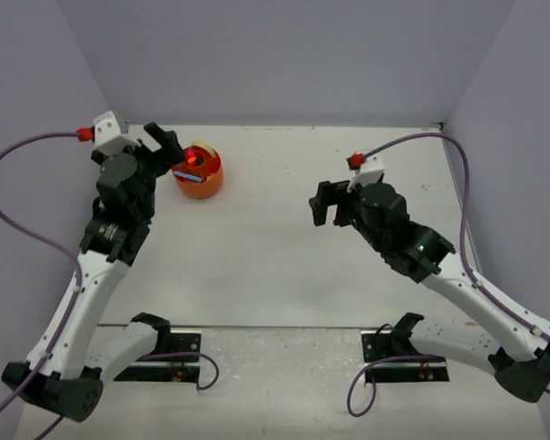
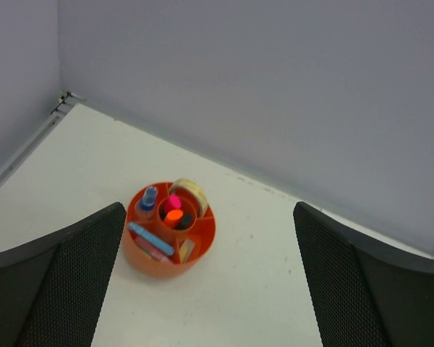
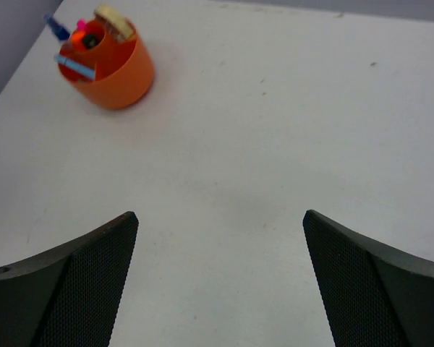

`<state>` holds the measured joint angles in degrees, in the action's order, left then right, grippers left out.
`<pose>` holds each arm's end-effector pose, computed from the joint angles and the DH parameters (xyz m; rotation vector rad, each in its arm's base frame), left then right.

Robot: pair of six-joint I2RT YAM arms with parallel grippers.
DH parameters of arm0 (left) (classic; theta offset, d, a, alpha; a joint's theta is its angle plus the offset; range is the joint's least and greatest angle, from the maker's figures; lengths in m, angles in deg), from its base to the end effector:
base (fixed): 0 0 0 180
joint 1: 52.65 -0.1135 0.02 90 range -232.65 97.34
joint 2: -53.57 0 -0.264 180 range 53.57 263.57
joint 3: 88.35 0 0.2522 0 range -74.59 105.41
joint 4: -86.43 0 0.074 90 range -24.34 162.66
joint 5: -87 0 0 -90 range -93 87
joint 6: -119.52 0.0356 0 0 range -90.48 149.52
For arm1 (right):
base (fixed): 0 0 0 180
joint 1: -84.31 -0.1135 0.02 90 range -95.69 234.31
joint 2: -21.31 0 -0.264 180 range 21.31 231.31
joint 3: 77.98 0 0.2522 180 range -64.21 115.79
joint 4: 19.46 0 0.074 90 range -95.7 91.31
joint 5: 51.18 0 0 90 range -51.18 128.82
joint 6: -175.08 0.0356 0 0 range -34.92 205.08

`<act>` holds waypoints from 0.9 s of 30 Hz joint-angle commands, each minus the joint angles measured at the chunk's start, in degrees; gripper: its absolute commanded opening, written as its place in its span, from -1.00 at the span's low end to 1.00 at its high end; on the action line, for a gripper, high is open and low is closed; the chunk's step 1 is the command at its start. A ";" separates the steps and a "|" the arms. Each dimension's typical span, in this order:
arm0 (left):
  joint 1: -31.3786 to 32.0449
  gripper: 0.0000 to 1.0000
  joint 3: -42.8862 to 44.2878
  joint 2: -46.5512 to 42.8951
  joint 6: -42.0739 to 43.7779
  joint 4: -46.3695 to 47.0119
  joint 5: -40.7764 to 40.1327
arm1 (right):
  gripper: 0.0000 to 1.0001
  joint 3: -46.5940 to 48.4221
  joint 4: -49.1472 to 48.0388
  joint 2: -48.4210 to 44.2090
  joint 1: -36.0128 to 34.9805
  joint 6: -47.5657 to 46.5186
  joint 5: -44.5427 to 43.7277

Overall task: Sort the stationery into containers
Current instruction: Place the pen in the storage box, then reset both arms

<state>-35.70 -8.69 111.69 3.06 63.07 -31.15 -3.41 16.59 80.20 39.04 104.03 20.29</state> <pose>0.2158 -0.0482 0.4269 -0.5059 1.5203 -0.1951 0.1681 0.1536 0.3702 -0.2250 1.9191 0.4444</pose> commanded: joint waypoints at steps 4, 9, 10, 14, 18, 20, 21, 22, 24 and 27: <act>0.01 1.00 -10.48 -13.47 3.78 -17.22 5.37 | 0.98 1.06 7.51 -13.23 0.01 -0.14 -26.29; 0.02 1.00 -19.41 -20.06 5.02 -15.00 -3.38 | 0.97 2.47 13.92 -18.62 0.01 2.94 -24.77; 0.07 1.00 -24.38 -23.21 4.60 -12.72 -3.73 | 0.97 2.29 15.04 -19.87 0.01 3.36 -23.26; 0.01 1.00 -31.94 -29.84 6.39 -6.96 -2.77 | 0.97 0.04 17.85 -24.23 0.01 5.19 -21.02; 0.06 1.00 -32.83 -30.80 8.49 -5.49 -5.03 | 0.97 -3.70 19.08 -28.31 0.01 6.38 -22.68; 0.10 1.00 -32.72 -29.98 8.83 -6.27 -4.96 | 0.97 -4.34 20.35 -29.69 0.01 7.81 -23.32; 0.07 1.00 -32.56 -29.61 8.87 -6.69 -4.86 | 0.97 -4.65 20.74 -30.27 0.01 8.26 -23.44; 0.01 1.00 -32.53 -29.59 9.03 -6.65 -4.83 | 0.97 -4.84 20.71 -30.66 0.01 8.21 -23.31; 0.01 1.00 -32.74 -29.91 9.24 -6.17 -4.85 | 0.97 -4.96 20.73 -31.34 0.01 8.02 -22.85; 0.04 1.00 -33.26 -31.00 9.30 -5.56 -4.55 | 0.98 -4.66 20.55 -31.50 0.01 7.57 -23.29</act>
<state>-35.70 -41.66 81.79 10.36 53.86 -34.63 -8.23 36.96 49.11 39.05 110.30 -1.00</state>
